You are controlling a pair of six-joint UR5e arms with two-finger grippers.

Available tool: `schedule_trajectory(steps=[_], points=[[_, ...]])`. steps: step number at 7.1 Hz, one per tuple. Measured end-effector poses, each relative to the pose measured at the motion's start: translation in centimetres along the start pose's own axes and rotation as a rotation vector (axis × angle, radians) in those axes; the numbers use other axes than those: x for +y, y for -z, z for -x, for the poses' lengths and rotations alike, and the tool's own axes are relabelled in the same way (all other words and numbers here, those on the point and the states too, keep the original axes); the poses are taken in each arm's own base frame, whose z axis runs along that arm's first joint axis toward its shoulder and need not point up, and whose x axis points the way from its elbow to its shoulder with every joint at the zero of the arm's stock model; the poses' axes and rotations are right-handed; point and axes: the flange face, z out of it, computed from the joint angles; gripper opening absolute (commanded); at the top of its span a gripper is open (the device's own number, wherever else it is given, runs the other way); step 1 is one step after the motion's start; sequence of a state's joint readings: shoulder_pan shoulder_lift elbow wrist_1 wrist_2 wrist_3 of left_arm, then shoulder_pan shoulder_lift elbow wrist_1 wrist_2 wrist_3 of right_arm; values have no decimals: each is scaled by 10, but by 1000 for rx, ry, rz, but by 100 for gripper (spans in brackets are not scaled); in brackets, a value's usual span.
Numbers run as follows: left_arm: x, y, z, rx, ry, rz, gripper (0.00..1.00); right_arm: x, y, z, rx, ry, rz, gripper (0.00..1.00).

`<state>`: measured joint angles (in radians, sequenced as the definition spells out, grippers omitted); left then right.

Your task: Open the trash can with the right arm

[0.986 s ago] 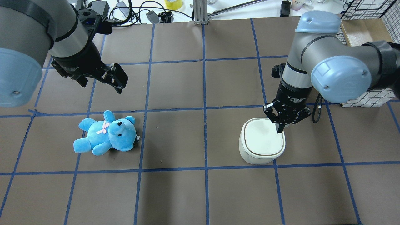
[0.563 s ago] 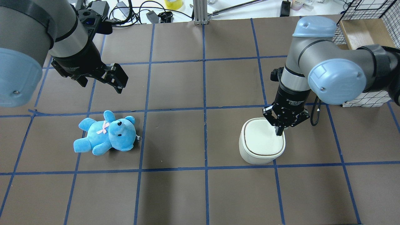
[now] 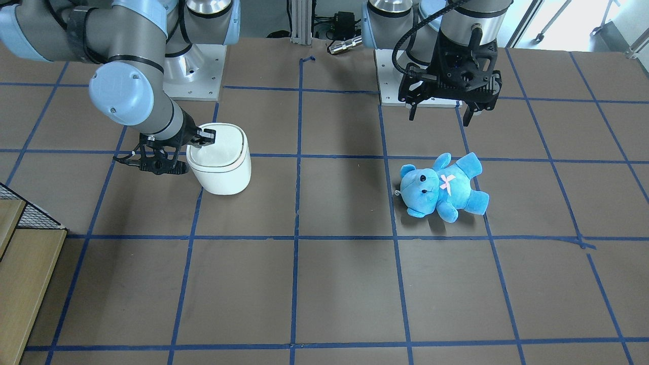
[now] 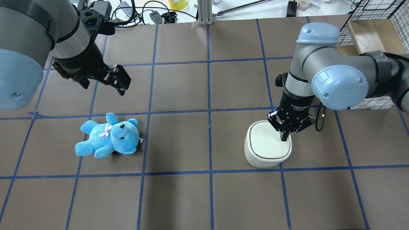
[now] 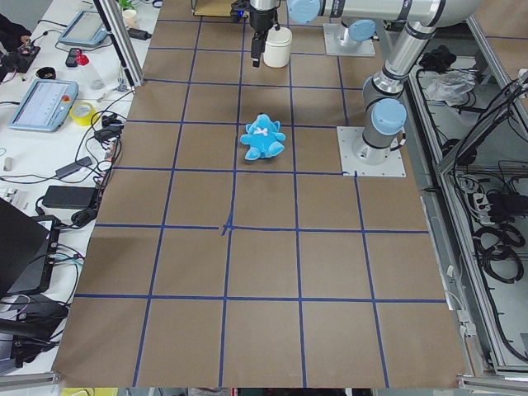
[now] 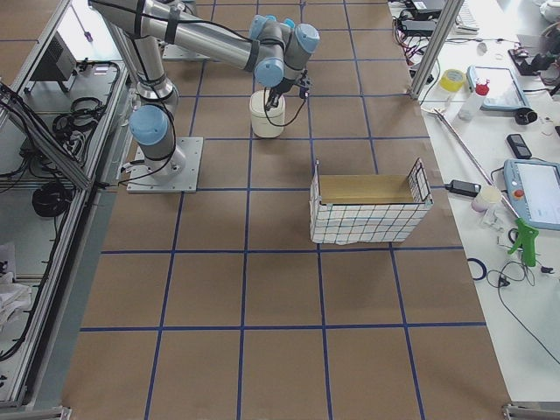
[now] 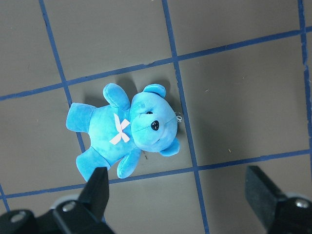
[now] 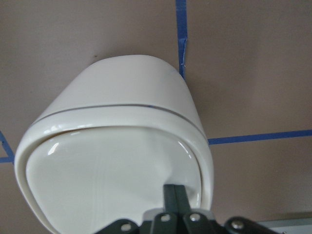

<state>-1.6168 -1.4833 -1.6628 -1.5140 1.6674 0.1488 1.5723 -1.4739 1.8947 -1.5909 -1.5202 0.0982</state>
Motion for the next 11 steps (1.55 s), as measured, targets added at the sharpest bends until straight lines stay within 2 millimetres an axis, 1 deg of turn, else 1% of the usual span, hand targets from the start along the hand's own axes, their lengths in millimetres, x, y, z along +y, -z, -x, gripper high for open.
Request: schedule_trajectory(steps=[1, 2, 3, 4, 5, 6, 8, 9, 10, 11], points=[[0, 0, 0, 0, 0, 0, 100, 0, 1, 0, 3, -2, -1, 0], [0, 0, 0, 0, 0, 0, 100, 0, 6, -1, 9, -8, -8, 0], [0, 0, 0, 0, 0, 0, 100, 2, 16, -1, 11, -15, -19, 6], [0, 0, 0, 0, 0, 0, 100, 5, 32, 0, 8, -19, -32, 38], [0, 0, 0, 0, 0, 0, 100, 7, 56, 0, 4, -20, -59, 82], [0, 0, 0, 0, 0, 0, 100, 7, 85, 1, 1, -18, -110, 100], [0, 0, 0, 0, 0, 0, 100, 7, 141, -1, 4, -20, -232, 100], [0, 0, 0, 0, 0, 0, 100, 8, 164, -4, 26, -21, -288, 100], [0, 0, 0, 0, 0, 0, 100, 11, 181, -6, 42, -21, -338, 100], [0, 0, 0, 0, 0, 0, 100, 17, 194, -7, 45, -20, -381, 100]])
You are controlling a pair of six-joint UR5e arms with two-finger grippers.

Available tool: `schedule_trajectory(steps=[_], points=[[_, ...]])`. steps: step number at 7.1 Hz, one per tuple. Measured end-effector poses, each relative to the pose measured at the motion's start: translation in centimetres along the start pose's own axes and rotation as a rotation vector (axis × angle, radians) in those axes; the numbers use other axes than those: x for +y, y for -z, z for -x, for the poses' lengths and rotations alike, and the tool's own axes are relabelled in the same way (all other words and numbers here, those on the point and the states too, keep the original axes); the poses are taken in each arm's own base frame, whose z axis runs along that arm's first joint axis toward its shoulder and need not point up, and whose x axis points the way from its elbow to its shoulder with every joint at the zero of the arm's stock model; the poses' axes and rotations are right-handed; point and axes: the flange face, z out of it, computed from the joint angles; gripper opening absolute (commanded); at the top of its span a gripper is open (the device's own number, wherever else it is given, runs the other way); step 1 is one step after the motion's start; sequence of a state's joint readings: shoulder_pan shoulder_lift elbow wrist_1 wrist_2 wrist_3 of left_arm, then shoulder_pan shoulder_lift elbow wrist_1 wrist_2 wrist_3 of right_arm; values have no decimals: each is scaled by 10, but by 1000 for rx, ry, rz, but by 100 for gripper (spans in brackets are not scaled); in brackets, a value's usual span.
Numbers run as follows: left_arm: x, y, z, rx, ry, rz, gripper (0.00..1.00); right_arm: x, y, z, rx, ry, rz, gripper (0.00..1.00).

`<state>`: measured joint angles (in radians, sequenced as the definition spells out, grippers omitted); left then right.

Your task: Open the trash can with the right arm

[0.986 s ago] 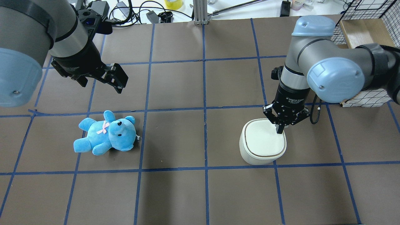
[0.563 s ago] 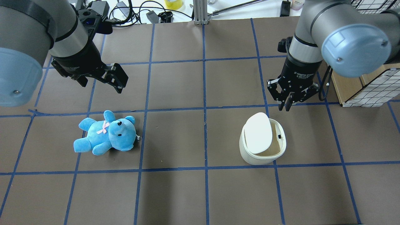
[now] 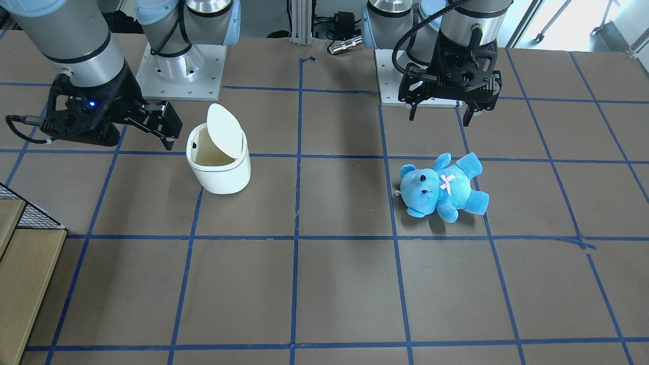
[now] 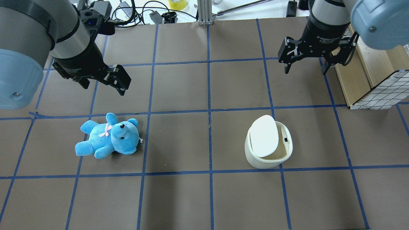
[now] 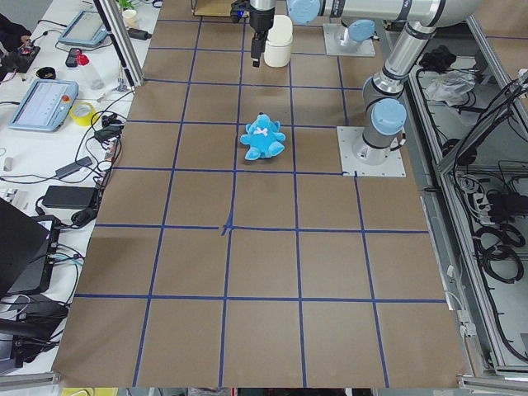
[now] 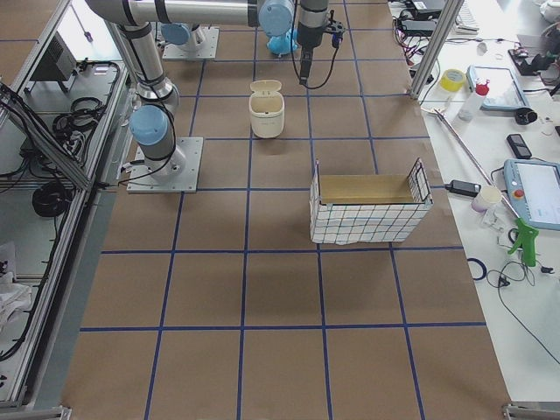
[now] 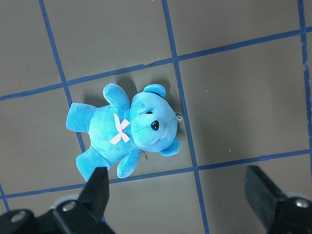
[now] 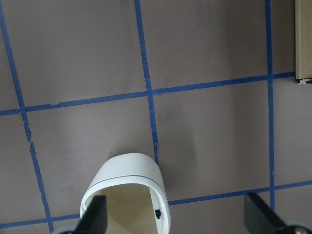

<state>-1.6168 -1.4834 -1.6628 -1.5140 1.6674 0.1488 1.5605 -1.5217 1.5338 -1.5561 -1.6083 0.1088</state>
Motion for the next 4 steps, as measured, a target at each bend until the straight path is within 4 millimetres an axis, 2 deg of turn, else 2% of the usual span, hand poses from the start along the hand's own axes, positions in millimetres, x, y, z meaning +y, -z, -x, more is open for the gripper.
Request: schedule_trajectory(steps=[2, 4], points=[[0, 0, 0, 0, 0, 0, 100, 8, 16, 0, -8, -1, -34, 100], [0, 0, 0, 0, 0, 0, 100, 13, 21, 4, -30, -4, -41, 100]])
